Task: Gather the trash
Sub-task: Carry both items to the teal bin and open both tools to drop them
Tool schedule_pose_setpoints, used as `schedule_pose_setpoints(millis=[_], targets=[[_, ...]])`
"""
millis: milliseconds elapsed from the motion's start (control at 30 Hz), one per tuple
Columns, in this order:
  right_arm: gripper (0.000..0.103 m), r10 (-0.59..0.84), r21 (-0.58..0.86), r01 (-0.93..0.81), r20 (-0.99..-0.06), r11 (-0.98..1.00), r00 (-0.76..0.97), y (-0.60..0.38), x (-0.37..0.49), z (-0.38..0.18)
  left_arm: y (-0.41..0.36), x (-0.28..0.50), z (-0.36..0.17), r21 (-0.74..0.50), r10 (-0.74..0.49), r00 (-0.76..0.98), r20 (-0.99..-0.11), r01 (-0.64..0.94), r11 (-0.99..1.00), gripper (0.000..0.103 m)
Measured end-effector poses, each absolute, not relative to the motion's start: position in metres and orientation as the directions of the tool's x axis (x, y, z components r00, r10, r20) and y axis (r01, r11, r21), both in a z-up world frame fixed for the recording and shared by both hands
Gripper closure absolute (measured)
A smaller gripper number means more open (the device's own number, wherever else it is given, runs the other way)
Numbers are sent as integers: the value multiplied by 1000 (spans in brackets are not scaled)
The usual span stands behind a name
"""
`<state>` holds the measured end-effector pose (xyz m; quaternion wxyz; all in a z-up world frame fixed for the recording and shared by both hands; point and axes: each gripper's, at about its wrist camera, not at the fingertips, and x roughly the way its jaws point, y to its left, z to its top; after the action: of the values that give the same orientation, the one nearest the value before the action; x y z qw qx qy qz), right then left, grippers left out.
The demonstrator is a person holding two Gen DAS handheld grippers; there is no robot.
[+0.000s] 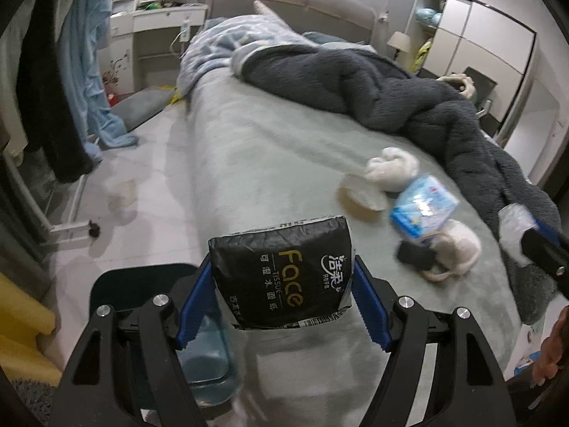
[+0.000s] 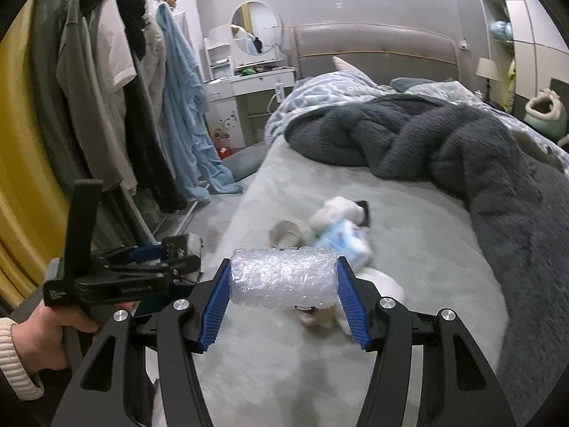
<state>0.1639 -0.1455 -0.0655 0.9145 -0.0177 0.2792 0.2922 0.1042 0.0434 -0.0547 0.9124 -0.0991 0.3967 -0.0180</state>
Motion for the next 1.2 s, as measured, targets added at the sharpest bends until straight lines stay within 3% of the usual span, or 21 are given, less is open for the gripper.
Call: schedule_pose_setpoints(millis=[567, 1200], targets=[[44, 603, 132, -657, -561, 742, 568, -37, 173, -46, 119, 118, -77, -161, -65, 521, -851, -141, 977, 27], [44, 610, 163, -756, -706, 634, 359, 94, 215, -103, 221, 107, -161, -210, -130, 284, -950, -274, 939, 27]])
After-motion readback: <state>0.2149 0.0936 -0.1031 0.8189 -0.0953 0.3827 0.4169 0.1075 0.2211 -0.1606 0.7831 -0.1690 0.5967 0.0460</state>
